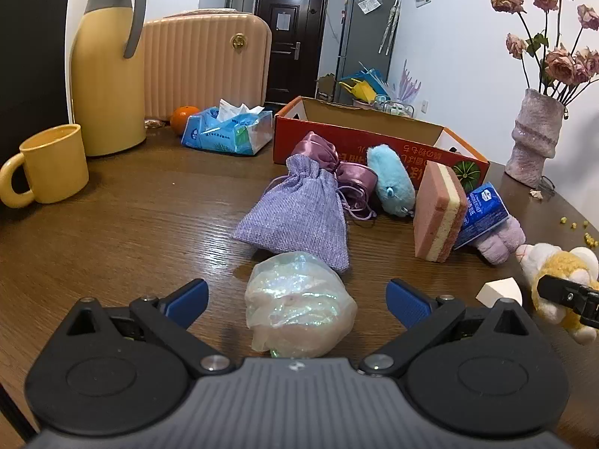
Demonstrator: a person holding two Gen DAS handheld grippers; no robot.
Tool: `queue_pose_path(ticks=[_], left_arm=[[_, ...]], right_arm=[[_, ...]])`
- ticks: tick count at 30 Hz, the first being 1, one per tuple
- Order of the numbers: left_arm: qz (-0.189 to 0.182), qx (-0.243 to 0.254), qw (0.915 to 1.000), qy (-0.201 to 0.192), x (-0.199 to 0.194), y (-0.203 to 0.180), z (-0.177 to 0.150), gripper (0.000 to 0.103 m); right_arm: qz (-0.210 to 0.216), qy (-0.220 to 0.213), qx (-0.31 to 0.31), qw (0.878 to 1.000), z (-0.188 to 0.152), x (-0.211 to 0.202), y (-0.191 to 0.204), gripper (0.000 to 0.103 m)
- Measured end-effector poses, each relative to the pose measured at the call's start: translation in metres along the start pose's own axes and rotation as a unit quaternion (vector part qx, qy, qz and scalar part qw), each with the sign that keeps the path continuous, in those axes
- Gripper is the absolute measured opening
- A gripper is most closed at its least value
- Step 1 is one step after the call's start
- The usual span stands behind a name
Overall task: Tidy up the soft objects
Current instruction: 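Grasp the yellow plush toy with the right tool while the left tool grasps the iridescent wrapped ball, then carry the plush toy and wrapped ball into the cardboard box and release both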
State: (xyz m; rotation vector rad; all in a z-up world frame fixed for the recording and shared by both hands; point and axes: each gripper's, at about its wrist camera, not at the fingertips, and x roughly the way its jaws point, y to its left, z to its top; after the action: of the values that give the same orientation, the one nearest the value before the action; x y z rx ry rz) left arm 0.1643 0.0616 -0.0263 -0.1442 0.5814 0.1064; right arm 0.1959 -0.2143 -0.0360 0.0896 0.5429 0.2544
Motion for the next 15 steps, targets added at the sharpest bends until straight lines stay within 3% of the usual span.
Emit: queue_pose_path(ticks=[4,7,9,12,15], left_arm=[[0.0,0.001,1.0,0.005,0.0017,-0.0004,-0.0003,0.093],[-0.004,-0.001,0.9999,0.014,0.0056,-0.0002,-0.0003,0.074],[-0.009,-0.004,0.9997,0.022,0.0081,0.0007,-0.0006,0.055],[-0.016,-0.007,0.9996,0.022,0.0078,0.0021,-0.001,0.047],[-0.022,-0.009,0.9996,0.015,0.0031,0.0024,-0.0012,0.045]], right_arm=[[-0.001,-0.003,-0.002,1.0,-0.0004,-0.0004,0.001,0.075],[0.0,-0.008,-0.006,1.0,-0.0006,-0.0018,0.0027,0.075],[0.001,-0.011,-0.009,1.0,-0.0009,-0.0029,0.0035,0.075],[0.003,-0.013,-0.013,1.0,-0.0015,-0.0035,0.0049,0.075],[0.0,-0.016,-0.02,1.0,-0.0014,-0.0037,0.0076,0.075]])
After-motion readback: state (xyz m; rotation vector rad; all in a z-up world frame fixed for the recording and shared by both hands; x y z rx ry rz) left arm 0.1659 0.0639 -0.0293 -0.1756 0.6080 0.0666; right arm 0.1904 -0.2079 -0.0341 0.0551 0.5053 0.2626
